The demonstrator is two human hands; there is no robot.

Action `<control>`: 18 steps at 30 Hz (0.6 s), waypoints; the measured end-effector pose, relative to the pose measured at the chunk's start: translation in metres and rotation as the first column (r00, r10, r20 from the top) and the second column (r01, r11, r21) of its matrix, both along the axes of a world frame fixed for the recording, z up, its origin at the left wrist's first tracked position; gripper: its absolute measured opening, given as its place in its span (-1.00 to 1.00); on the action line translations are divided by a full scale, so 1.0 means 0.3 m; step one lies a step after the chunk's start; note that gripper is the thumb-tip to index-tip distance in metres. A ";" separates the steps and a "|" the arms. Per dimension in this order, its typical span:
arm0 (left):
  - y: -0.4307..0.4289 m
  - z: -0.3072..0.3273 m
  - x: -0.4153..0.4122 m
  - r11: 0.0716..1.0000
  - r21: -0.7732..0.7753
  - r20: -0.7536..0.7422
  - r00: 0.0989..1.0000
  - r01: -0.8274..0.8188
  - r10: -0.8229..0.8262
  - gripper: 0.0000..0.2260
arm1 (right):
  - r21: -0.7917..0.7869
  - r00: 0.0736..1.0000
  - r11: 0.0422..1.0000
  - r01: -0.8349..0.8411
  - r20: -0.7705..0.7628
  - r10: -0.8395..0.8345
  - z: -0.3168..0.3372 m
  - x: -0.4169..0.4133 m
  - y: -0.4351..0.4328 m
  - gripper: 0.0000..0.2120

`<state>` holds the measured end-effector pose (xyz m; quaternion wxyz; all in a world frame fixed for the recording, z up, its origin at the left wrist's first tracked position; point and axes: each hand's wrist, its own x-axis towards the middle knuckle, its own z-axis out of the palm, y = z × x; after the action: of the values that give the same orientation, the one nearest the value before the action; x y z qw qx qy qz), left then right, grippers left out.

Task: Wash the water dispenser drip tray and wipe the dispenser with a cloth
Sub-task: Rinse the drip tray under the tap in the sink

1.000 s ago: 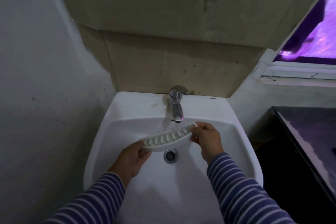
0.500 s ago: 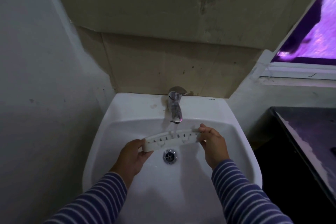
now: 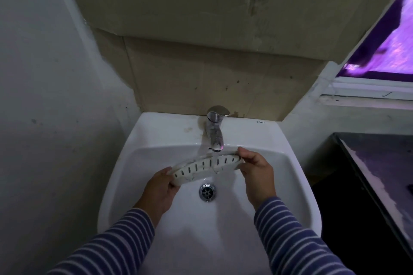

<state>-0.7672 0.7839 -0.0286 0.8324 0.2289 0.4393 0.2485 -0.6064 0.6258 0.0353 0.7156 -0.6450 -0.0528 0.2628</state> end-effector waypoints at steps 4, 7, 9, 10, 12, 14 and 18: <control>-0.017 0.013 0.023 1.000 0.021 -0.025 1.000 0.008 -0.008 -0.82 | -0.023 0.996 0.998 0.060 -0.059 -0.062 -0.005 0.041 -0.033 -0.62; -0.015 0.034 0.014 0.981 0.112 -0.069 0.987 0.156 -0.148 -0.83 | -0.140 0.992 0.987 0.082 -0.080 -0.094 -0.021 0.055 -0.044 -0.66; -0.019 0.049 0.003 0.943 0.174 -0.119 0.956 0.285 -0.267 -0.79 | -0.160 0.981 0.981 0.106 -0.142 -0.129 -0.041 0.056 -0.039 -0.67; -0.021 0.055 -0.003 0.925 0.190 -0.133 0.942 0.330 -0.308 -0.76 | -0.171 0.973 0.977 0.124 -0.174 -0.154 -0.050 0.059 -0.040 -0.67; -0.018 0.063 -0.014 0.895 0.217 -0.178 0.917 0.390 -0.356 -0.73 | -0.138 0.943 0.977 0.161 -0.271 -0.193 -0.050 0.062 -0.032 -0.78; -0.012 0.074 -0.027 0.867 0.247 -0.201 0.898 0.433 -0.391 -0.79 | -0.160 0.943 0.981 0.105 -0.296 -0.150 -0.034 0.053 -0.025 -0.91; -0.003 0.073 -0.041 0.896 0.242 -0.235 0.918 0.373 -0.319 -0.84 | -0.359 0.988 0.933 -0.020 -0.149 -0.036 -0.009 0.032 -0.004 -0.83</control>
<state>-0.7795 0.7829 -0.0066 0.7765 0.4425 0.4285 0.1328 -0.5968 0.6247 0.0327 0.5885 -0.7431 0.0539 0.3140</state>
